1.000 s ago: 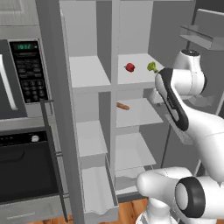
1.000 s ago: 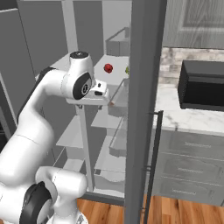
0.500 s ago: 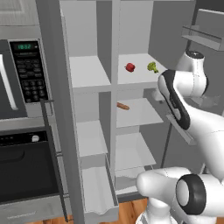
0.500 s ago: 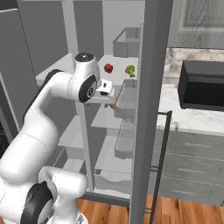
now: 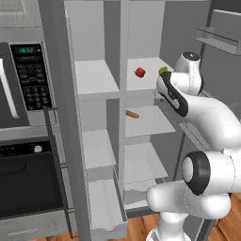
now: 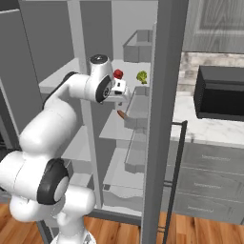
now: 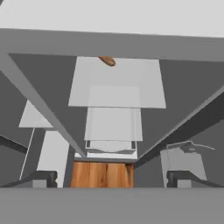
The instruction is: Take the bell pepper and broccoli from the fridge shelf and place them in the freezer drawer to begin freezing them.
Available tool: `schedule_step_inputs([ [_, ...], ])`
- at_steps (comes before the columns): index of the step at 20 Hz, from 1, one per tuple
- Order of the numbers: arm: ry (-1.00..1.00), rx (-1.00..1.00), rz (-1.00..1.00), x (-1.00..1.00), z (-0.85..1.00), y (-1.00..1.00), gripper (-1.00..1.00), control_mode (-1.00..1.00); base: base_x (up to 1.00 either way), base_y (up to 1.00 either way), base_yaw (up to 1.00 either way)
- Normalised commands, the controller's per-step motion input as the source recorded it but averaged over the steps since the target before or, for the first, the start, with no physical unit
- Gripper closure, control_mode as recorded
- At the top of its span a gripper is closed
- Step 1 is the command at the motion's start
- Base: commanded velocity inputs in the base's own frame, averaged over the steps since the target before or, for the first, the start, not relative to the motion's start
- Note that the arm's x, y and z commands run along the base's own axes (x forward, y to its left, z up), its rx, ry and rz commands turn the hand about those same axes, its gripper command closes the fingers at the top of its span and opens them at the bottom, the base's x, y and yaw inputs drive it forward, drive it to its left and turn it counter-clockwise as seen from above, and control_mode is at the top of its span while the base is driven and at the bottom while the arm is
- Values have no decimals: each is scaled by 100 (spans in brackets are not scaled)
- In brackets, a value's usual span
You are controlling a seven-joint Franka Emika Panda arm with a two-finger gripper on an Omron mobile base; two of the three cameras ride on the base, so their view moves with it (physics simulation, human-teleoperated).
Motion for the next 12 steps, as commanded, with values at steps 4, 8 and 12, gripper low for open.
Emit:
schedule_step_inputs([
  [4, -1, -2, 0, 59, 44, 0, -100, -100, 0, 0, 0],
  [8, -2, -4, -1, 65, 42, 4, -100, -100, 0, 0, 0],
  [12, 1, 0, -1, 77, 11, -1, -100, -100, 0, 0, 0],
])
